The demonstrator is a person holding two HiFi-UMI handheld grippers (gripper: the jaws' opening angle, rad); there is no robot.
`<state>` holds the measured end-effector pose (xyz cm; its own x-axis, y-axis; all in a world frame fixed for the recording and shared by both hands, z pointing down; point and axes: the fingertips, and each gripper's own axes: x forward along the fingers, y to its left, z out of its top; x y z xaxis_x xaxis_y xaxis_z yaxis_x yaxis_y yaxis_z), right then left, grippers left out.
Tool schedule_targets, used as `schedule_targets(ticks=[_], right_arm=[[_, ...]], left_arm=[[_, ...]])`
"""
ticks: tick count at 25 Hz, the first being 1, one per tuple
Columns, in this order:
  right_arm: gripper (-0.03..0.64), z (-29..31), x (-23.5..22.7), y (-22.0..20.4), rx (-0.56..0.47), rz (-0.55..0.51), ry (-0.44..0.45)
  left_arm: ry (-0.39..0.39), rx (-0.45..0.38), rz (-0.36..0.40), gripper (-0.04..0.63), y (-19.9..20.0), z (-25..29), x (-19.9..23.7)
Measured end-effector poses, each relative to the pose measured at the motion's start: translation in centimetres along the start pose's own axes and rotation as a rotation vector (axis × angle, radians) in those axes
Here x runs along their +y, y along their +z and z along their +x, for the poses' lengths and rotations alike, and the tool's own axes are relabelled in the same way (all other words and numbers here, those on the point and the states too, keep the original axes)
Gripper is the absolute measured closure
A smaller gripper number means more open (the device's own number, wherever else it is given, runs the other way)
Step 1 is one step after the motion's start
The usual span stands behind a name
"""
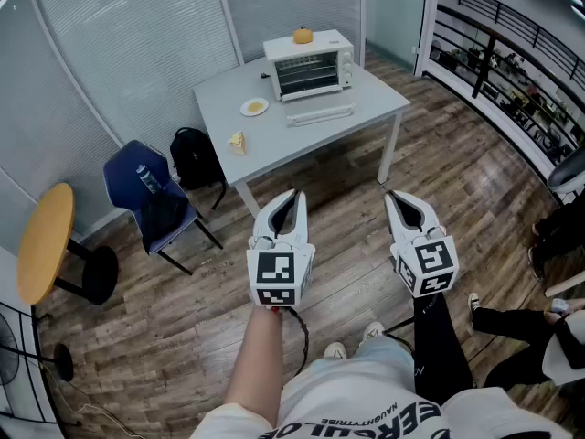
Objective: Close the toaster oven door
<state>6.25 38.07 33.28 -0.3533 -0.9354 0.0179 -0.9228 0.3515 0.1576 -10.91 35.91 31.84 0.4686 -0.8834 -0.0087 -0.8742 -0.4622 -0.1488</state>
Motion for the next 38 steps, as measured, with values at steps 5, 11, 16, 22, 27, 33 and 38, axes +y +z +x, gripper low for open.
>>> schedule_targets(ticks=[5,11,16,22,27,33,38], right_arm=[[0.615,0.5,0.3,0.5,-0.002,-0.001,-0.003],[0.615,0.8,0.4,0.3,-0.001,0.001,0.003],[0.607,1.2,0.8,-0.7,0.018,-0.016,0.009],[0.462,2.6,0.1,-1.5,0.021,0.003,0.004],[0.448,5.1,-1.9,-2.2,0.013,0.026,0.001],[0.445,9.9,-5.1,-3.2,0.01,0.04,0.003],[0.445,14.7,-8.9,-3.9,0.01,0.048,0.01]], left_arm=[[-0.012,0.002,0.003,0.538,0.1,0.1,0.3],[-0.011,0.003,-0.008,0.538,0.0,0.4,0.7],[0.021,-0.004,-0.025,0.538,-0.5,0.3,1.0],[0.02,-0.018,-0.046,0.5,-1.1,1.5,1.5],[0.036,-0.015,-0.06,0.397,-2.3,4.3,2.5],[0.043,0.017,-0.052,0.396,-3.6,9.7,3.8],[0.052,0.027,-0.045,0.396,-4.0,15.4,5.0]])
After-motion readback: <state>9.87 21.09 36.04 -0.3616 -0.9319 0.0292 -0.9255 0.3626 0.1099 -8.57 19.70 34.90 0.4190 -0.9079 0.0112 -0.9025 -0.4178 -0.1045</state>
